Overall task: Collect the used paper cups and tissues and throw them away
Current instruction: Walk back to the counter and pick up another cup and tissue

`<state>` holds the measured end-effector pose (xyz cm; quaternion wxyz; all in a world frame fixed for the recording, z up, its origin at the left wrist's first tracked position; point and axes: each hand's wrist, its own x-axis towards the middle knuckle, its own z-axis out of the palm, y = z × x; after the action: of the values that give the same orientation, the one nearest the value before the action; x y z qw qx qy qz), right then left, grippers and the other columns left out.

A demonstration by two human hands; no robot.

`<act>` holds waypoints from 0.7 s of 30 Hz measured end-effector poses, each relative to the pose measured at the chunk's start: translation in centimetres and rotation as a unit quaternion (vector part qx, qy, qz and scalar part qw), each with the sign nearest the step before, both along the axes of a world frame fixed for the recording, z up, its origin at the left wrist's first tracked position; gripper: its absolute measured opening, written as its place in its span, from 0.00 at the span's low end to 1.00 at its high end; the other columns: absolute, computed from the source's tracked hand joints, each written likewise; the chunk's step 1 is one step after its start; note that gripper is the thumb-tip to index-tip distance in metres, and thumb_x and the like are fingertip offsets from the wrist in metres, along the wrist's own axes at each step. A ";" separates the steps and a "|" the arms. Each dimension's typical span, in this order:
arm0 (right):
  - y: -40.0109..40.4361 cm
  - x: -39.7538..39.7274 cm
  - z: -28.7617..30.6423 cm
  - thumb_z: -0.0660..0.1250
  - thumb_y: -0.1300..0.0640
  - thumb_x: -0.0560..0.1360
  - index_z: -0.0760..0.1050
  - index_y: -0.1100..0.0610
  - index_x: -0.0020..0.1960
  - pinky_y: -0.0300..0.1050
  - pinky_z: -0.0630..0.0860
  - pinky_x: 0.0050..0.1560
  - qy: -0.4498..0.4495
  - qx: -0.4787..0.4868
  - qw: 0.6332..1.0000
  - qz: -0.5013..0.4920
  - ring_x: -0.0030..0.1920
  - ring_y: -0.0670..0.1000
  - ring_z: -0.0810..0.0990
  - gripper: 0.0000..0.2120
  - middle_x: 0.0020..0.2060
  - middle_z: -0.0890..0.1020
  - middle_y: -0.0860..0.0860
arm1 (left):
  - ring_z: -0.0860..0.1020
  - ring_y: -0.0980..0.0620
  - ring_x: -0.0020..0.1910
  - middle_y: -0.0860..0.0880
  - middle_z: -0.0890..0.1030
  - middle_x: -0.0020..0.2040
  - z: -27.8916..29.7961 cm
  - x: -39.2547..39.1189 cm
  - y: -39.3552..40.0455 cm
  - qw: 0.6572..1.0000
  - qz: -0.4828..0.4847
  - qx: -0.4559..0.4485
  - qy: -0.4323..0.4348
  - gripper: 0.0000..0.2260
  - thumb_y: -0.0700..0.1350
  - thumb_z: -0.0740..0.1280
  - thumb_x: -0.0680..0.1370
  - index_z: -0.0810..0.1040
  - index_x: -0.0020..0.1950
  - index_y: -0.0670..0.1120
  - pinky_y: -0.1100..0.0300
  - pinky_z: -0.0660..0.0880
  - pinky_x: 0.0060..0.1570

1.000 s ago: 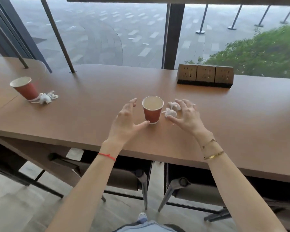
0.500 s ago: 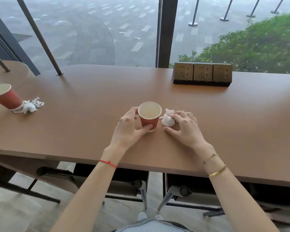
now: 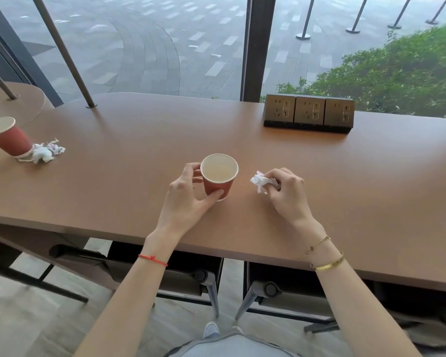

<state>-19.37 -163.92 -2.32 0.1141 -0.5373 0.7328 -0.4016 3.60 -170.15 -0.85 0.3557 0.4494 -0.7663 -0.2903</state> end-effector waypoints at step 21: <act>2.0 1.6 0.6 0.70 0.52 0.69 0.62 0.47 0.72 0.47 0.70 0.57 0.098 0.089 0.991 0.029 0.57 0.56 0.70 0.34 0.61 0.74 0.51 | 0.74 0.74 0.49 0.68 0.74 0.50 -0.3 2.3 2.8 1.000 0.022 -0.012 0.016 0.28 0.52 0.78 0.67 0.67 0.60 0.57 0.74 0.70 0.48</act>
<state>-17.77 -161.90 -1.70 0.1011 -0.5823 0.7577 -0.2767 5.86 -167.40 -1.16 0.3800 0.4566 -0.7540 -0.2803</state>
